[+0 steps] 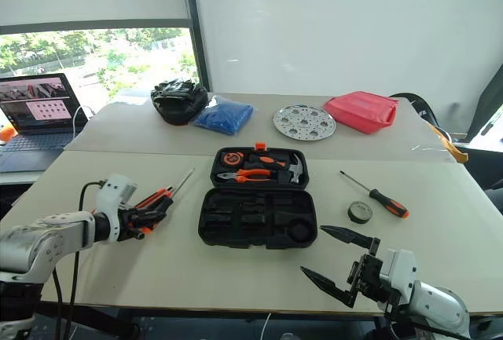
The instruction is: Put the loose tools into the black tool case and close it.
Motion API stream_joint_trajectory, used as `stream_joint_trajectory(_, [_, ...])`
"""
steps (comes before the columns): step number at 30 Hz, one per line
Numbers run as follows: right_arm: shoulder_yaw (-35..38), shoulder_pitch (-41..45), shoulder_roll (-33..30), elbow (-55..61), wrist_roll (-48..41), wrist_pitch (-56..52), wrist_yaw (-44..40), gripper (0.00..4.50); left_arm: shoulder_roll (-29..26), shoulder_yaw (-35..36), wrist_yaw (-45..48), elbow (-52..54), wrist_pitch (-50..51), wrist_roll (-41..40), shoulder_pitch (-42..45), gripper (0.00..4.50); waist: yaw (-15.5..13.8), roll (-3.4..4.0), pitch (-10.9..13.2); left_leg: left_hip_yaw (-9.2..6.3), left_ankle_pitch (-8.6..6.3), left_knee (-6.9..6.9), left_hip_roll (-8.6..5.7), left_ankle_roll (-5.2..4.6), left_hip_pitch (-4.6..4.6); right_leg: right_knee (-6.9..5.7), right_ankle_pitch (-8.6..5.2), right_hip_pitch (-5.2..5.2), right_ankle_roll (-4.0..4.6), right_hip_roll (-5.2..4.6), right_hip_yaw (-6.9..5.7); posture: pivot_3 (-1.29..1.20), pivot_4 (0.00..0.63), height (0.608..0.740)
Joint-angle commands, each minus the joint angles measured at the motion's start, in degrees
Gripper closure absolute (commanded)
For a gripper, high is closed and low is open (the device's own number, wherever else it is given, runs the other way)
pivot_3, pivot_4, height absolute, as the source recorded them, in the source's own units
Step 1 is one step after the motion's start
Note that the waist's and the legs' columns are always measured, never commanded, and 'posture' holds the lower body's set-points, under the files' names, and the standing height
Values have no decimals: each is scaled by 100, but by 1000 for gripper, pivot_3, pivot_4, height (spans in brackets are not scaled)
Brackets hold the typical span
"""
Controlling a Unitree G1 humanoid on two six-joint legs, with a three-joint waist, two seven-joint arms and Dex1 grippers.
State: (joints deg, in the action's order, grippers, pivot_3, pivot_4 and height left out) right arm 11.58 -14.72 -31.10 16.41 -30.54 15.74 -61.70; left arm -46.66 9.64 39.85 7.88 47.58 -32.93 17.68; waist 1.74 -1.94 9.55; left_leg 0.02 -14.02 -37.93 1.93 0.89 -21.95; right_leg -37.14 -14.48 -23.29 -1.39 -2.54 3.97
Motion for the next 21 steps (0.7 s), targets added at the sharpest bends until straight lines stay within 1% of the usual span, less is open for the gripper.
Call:
stream_joint_trajectory(1, [521,-200,-87,261,-42,121,253,0,-77,-181,1226,-82,-1023,-19,836,3674,-100,-1,0,1,0,0,-2,0,0,1,0,1,-1,-2,0,0,150,740])
stream_joint_trajectory(3, [831,-252,-116,301,-91,34,491,0,17,-852,1813,-253,-1386,317,1421,3674,-174,-1,1,-1,3,-4,-8,1,-6,3,0,4,-4,-1,-3,0,150,740])
stream_joint_trajectory(5, [1064,-423,-173,318,-95,38,527,0,242,-1699,2342,-687,-2049,997,2070,3674,-225,2,-1,4,3,-11,-10,1,-5,8,3,11,-14,-2,4,0,150,740])
stream_joint_trajectory(7, [1160,-583,-213,385,-85,39,514,0,532,-2489,2731,-1419,-2878,1793,2677,3674,-240,3,-2,-1,4,-13,-22,-1,-7,14,-1,21,-22,-1,6,0,150,740])
stream_joint_trajectory(10, [1188,-657,-219,542,-74,-18,611,0,988,-3234,2947,-2698,-4096,2757,3378,3674,-193,5,-2,2,3,-13,-20,-2,-12,19,-2,17,-23,8,17,0,150,740])
stream_joint_trajectory(12, [1174,-676,-200,657,-63,-55,707,0,1323,-3521,2786,-3572,-4582,3259,3811,3674,-88,3,1,3,3,-13,-19,-4,-17,16,-1,10,-22,11,22,0,150,740])
stream_joint_trajectory(15, [1103,-733,-96,897,-28,-111,923,0,1716,-3756,2479,-4669,-5151,3832,4315,3674,-46,0,3,-2,2,-13,-18,-5,-24,14,-1,5,-22,12,24,0,150,740])
stream_joint_trajectory(21, [970,-1010,149,1291,85,-138,1242,0,2212,-3828,2314,-5858,-5731,4360,4742,3674,-87,0,3,-6,1,-14,-20,-7,-30,15,-12,5,-41,10,19,0,150,740])
